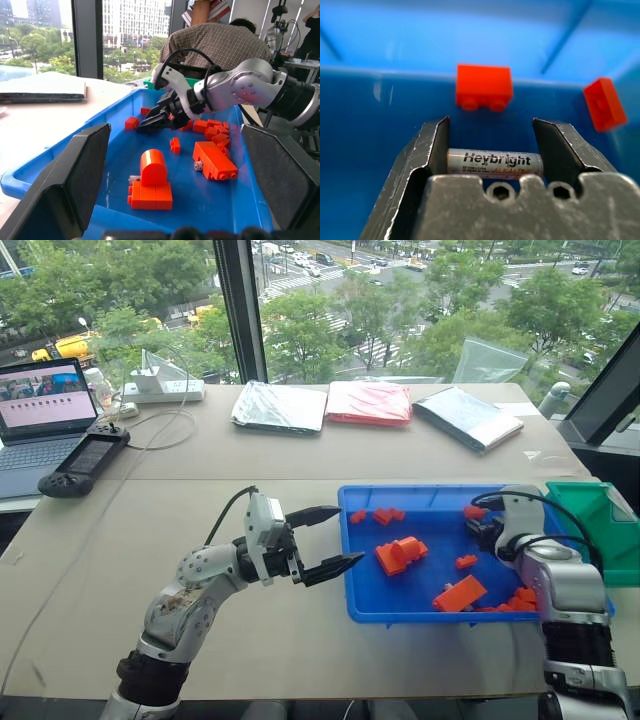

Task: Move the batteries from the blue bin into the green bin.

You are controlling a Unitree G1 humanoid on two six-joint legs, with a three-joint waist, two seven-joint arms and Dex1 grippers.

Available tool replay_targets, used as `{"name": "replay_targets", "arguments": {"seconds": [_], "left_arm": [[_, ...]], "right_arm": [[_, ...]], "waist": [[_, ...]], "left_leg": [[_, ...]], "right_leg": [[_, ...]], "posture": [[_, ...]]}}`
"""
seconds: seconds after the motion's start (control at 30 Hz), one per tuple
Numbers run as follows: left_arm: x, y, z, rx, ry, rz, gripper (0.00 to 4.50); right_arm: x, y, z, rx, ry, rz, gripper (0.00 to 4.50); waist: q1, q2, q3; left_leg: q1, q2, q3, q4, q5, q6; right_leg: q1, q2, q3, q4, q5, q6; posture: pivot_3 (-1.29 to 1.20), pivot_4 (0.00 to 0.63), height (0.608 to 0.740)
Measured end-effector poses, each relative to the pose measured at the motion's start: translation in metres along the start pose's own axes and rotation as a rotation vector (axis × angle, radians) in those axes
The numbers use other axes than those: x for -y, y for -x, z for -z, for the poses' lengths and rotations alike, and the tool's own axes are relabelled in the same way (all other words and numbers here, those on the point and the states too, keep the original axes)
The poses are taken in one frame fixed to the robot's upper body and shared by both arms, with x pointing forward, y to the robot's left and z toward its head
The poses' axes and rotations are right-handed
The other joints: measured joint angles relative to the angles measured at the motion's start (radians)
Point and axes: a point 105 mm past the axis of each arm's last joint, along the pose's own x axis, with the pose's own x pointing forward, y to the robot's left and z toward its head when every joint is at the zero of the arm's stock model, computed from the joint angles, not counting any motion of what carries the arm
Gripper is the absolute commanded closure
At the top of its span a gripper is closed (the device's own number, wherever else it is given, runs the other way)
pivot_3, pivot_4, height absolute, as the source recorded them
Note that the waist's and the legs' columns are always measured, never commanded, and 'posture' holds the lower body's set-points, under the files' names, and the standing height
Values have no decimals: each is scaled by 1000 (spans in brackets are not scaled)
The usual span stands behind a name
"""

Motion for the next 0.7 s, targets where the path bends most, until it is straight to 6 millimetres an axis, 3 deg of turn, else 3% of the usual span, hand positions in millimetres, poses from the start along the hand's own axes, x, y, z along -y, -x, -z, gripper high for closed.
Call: {"name": "replay_targets", "arguments": {"seconds": [0.2, 0.27, 0.37, 0.53, 0.7], "left_arm": [[1, -1, 0, -2, 3, 15, 0], [2, -2, 0, -1, 5, 24, 0], [3, -3, 0, -1, 9, 38, 0], [2, -6, -1, -3, 11, 48, 0], [2, -6, -1, -3, 16, 50, 0]], "right_arm": [[37, 37, -70, 253, -54, 132, 1971], [48, 46, -84, 321, -58, 192, 1971], [67, 51, -82, 346, -27, 334, 1971], [102, 51, -54, 276, -27, 568, 1971], [112, 45, -49, 269, -38, 626, 1971]], "waist": [[-3, 0, 0], [-2, 0, 0], [2, 0, 0], [0, 0, 0], [-10, 1, 0]], "left_leg": [[-2, 0, 0, -1, 0, 0], [-2, 0, 1, -1, 0, 0], [-2, 0, 1, -1, 0, 0], [-3, 0, 2, -1, 0, 0], [-3, 0, 4, -2, 0, 0]], "right_leg": [[-4, 1, 1, 2, 0, 0], [-3, 0, 1, 1, 0, 0], [-4, 0, 0, 1, 0, 0], [-4, 0, 1, 1, 0, 0], [-7, 0, 4, 3, 0, 0]], "posture": [[0, 150, 740], [0, 150, 740], [0, 150, 740], [0, 150, 740], [0, 150, 740]]}}
